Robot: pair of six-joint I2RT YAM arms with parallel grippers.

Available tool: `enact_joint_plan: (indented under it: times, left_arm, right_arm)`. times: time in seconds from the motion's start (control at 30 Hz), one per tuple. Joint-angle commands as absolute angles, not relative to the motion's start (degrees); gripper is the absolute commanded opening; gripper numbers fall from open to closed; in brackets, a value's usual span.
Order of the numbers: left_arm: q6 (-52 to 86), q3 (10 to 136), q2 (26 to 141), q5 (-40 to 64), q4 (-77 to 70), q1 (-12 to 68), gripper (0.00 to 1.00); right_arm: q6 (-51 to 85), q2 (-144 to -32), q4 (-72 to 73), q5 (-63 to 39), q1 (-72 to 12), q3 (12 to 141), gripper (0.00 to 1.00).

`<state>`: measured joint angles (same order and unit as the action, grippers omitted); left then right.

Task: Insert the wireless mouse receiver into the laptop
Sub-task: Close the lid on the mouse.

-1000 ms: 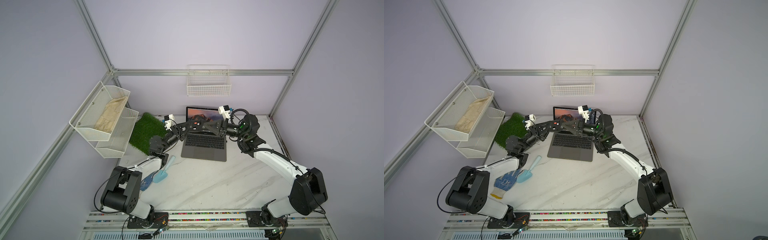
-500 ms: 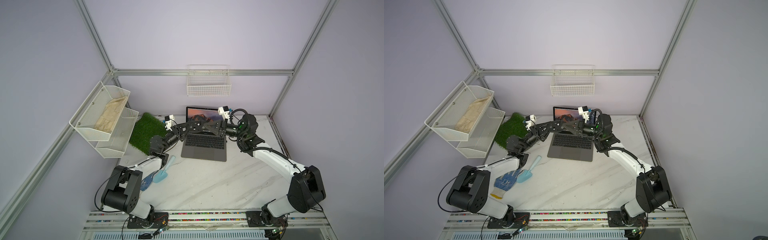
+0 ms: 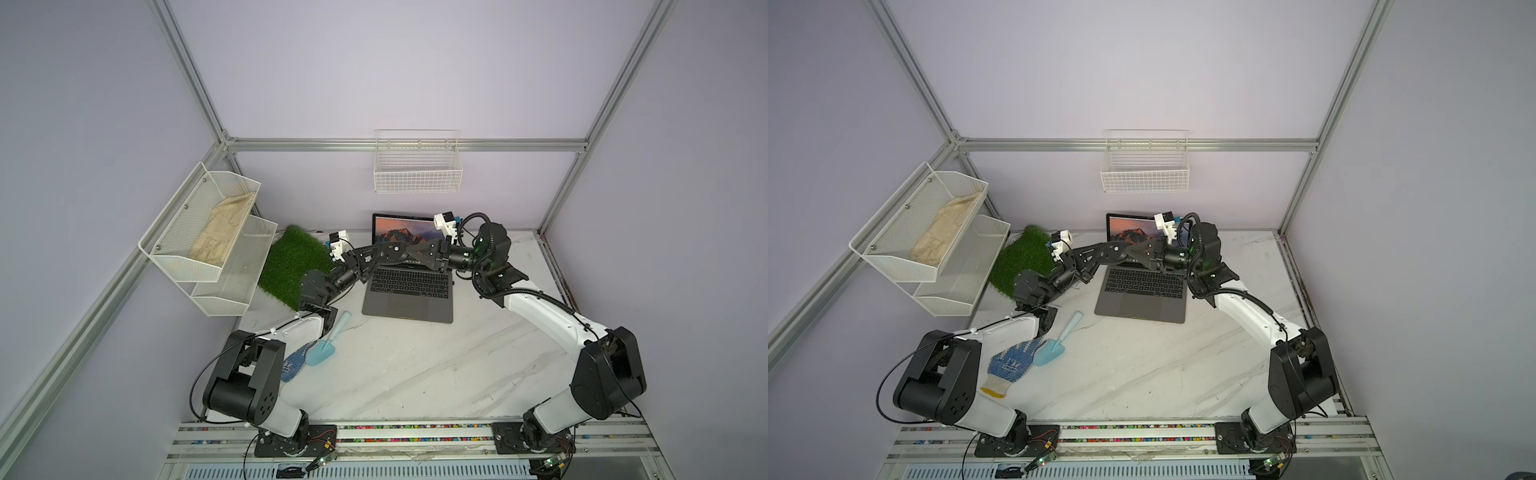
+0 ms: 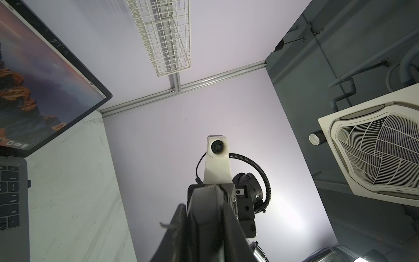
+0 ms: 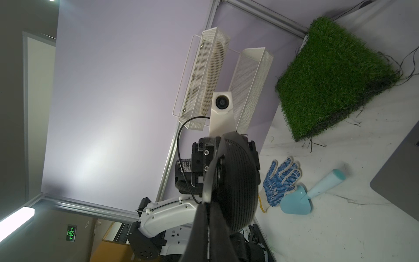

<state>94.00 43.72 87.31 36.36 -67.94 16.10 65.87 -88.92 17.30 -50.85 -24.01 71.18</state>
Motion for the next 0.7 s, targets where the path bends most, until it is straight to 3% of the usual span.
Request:
enact_joint_plan:
  times: [0.0, 0.67]
  left_arm:
    - [94.25, 44.38, 86.71, 37.09, -74.70, 16.44, 0.00]
    - [93.71, 44.03, 87.19, 37.18, -74.39, 16.44, 0.00]
  right_arm:
    - [63.23, -90.07, 10.02, -48.43, -23.65, 72.82, 0.06]
    - [58.02, -89.97, 0.61, -47.36, -24.09, 77.42, 0.19]
